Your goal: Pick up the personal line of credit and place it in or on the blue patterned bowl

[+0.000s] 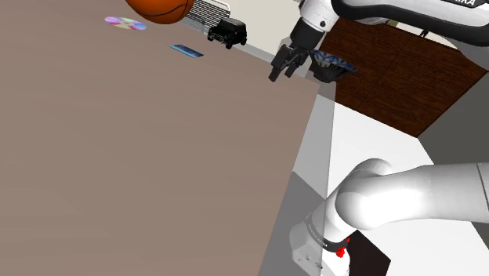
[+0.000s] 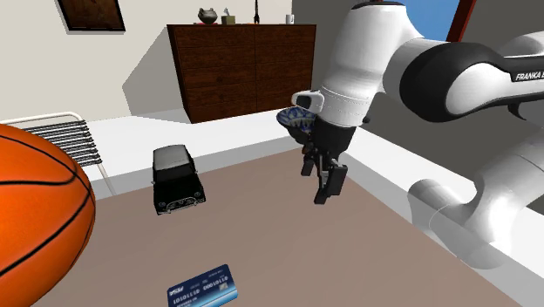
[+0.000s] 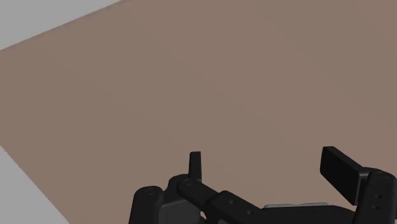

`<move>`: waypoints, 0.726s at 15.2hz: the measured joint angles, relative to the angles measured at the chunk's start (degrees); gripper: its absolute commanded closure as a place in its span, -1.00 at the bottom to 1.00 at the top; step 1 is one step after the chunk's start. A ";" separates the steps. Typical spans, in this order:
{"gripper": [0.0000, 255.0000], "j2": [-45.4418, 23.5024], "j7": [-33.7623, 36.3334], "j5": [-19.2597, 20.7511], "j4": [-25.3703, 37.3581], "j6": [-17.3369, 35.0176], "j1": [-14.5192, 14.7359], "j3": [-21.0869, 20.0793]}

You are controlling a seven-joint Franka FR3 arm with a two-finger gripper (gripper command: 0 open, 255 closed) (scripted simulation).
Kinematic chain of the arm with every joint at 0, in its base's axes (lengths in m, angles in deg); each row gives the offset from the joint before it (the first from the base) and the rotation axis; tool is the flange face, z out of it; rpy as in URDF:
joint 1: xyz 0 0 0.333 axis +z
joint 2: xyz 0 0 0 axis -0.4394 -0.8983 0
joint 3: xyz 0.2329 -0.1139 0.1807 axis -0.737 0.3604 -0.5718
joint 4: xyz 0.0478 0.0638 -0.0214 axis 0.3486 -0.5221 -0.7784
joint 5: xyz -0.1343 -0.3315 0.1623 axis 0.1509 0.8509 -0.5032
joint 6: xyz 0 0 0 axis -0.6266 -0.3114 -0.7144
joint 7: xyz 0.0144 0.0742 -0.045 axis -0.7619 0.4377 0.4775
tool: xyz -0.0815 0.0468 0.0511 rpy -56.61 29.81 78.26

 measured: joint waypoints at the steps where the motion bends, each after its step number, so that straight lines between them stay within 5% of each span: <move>1: -1.00 -1.59 -0.03 -0.52 0.71 1.71 0.55 -0.33; 11: -1.00 -13.18 -1.19 -4.58 6.17 17.42 5.36 -3.55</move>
